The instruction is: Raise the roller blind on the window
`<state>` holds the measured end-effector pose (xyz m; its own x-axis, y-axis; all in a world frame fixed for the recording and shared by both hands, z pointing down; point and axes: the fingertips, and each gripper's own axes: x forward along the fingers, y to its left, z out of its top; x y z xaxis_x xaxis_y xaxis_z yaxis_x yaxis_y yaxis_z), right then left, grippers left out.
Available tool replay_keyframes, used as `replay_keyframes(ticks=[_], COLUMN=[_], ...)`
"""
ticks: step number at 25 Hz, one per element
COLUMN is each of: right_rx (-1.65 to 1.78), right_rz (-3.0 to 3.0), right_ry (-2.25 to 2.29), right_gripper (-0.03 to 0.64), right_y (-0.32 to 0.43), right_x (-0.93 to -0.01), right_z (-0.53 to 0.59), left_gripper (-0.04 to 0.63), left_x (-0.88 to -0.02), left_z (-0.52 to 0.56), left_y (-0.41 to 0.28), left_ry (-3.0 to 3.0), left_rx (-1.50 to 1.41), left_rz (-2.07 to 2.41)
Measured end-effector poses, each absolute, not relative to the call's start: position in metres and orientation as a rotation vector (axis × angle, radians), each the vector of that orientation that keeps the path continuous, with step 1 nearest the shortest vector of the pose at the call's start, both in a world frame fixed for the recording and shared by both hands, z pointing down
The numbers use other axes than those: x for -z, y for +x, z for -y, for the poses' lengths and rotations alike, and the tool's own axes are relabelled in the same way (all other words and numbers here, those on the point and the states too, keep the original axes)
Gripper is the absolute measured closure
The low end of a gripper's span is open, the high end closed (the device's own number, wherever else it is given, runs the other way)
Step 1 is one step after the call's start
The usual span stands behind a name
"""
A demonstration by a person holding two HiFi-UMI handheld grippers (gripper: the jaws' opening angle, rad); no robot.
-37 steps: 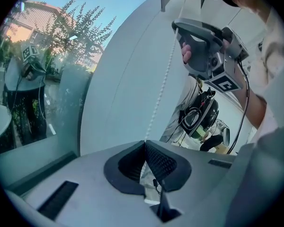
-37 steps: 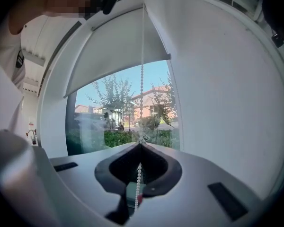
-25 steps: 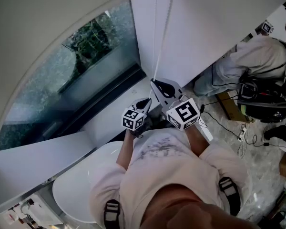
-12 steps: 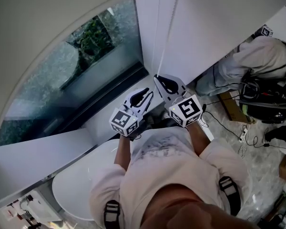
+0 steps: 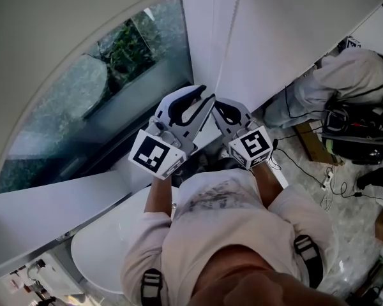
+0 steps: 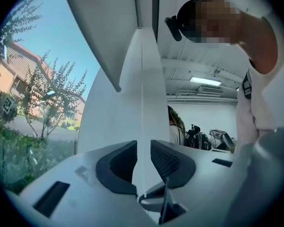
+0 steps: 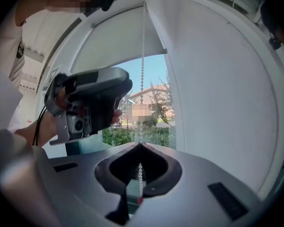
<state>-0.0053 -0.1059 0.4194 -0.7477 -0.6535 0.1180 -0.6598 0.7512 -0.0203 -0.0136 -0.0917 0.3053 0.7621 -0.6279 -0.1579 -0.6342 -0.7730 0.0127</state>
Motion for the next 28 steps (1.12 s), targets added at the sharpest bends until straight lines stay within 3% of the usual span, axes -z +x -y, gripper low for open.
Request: replay_keyframes(ticks=[12, 15, 28], right_rx=[-0.075, -0.079, -0.167], right_rz=[2.847, 2.85, 2.773], right_ry=[1.038, 1.034, 0.991], right_gripper=[0.555, 0.555, 0.555], right_y=[-0.015, -0.016, -0.012], right_x=[-0.42, -0.42, -0.467], right_z=[0.106, 0.106, 0.106], left_gripper=[0.541, 0.579, 0.584], left_x=[-0.23, -0.229, -0.279], left_z=[0.113, 0.116, 0.123], left_y=[0.009, 0.009, 0.007], left_ry=[-2.817, -2.824, -2.856], left_rx=[-0.288, -0.294, -0.238], left_rz=[-1.0, -1.025, -1.111])
